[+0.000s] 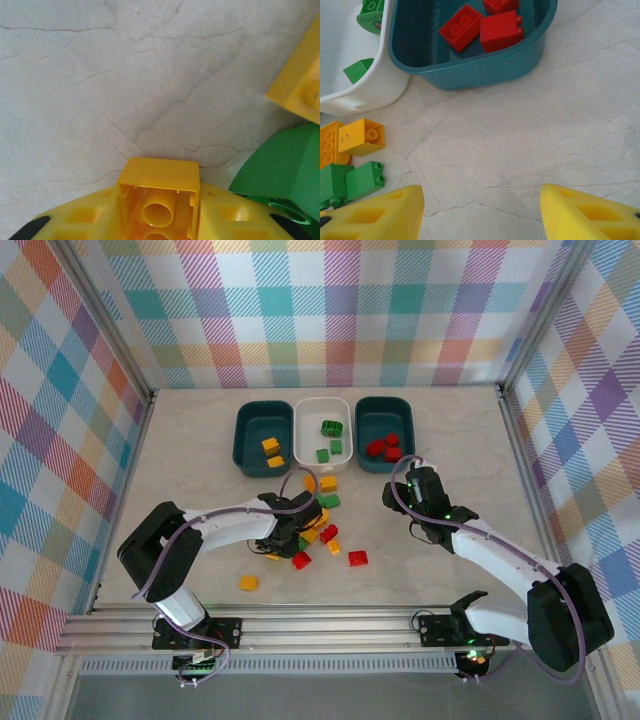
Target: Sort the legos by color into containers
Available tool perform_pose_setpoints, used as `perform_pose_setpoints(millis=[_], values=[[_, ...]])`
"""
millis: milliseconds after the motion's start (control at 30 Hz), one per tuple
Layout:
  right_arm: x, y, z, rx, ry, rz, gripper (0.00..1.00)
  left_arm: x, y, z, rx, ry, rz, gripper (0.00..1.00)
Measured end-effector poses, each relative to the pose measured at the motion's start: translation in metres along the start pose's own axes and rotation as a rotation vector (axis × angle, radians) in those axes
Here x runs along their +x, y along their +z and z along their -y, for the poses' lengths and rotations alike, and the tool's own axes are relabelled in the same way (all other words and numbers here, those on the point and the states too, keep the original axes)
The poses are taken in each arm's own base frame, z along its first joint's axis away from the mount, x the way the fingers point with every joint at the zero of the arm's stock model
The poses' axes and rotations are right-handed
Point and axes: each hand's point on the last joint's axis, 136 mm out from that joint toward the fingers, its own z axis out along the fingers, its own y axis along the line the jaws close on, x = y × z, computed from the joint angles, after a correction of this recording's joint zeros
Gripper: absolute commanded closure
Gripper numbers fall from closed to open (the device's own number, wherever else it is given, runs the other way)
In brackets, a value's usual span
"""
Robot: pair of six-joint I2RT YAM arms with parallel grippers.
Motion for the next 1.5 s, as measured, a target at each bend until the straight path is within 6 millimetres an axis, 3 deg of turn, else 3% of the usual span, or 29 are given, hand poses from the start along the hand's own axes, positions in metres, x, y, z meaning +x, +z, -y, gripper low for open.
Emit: perform_pose_setpoints(millis=[167, 300, 433, 600, 700, 867, 1000, 1267, 1400, 1500], values=[[0.002, 0.001, 0.0, 0.001, -0.001, -0.007, 0.38, -0.002, -0.007, -0.005, -0.01, -0.007, 0.0, 0.74], [0.002, 0.001, 0.0, 0.001, -0.001, -0.008, 0.38, -0.028, -0.031, -0.009, 0.014, -0.045, 0.057, 0.75], [0.002, 0.001, -0.001, -0.004, 0.0, -0.011, 0.38, -0.087, -0.063, -0.031, 0.078, -0.186, 0.164, 0.75], [0.004, 0.002, -0.001, -0.006, 0.001, -0.017, 0.38, -0.178, -0.086, -0.089, 0.146, -0.433, 0.274, 0.75], [0.005, 0.003, -0.001, -0.008, 0.001, -0.022, 0.38, -0.224, -0.074, -0.108, 0.157, -0.49, 0.285, 0.75], [0.006, 0.003, -0.004, -0.02, 0.004, -0.029, 0.38, -0.277, -0.034, -0.111, 0.162, -0.5, 0.245, 0.74], [0.007, 0.003, -0.004, -0.023, 0.003, -0.031, 0.38, -0.287, -0.008, -0.111, 0.161, -0.504, 0.191, 0.7], [0.007, 0.002, -0.006, -0.031, 0.004, -0.035, 0.38, -0.289, -0.008, -0.105, 0.206, -0.494, 0.163, 0.3], [0.01, 0.001, -0.01, -0.025, -0.027, -0.027, 0.38, -0.277, -0.022, -0.104, 0.234, -0.492, 0.166, 0.21], [0.016, -0.001, -0.021, -0.036, -0.071, -0.025, 0.37, -0.264, -0.054, -0.108, 0.266, -0.509, 0.221, 0.2]])
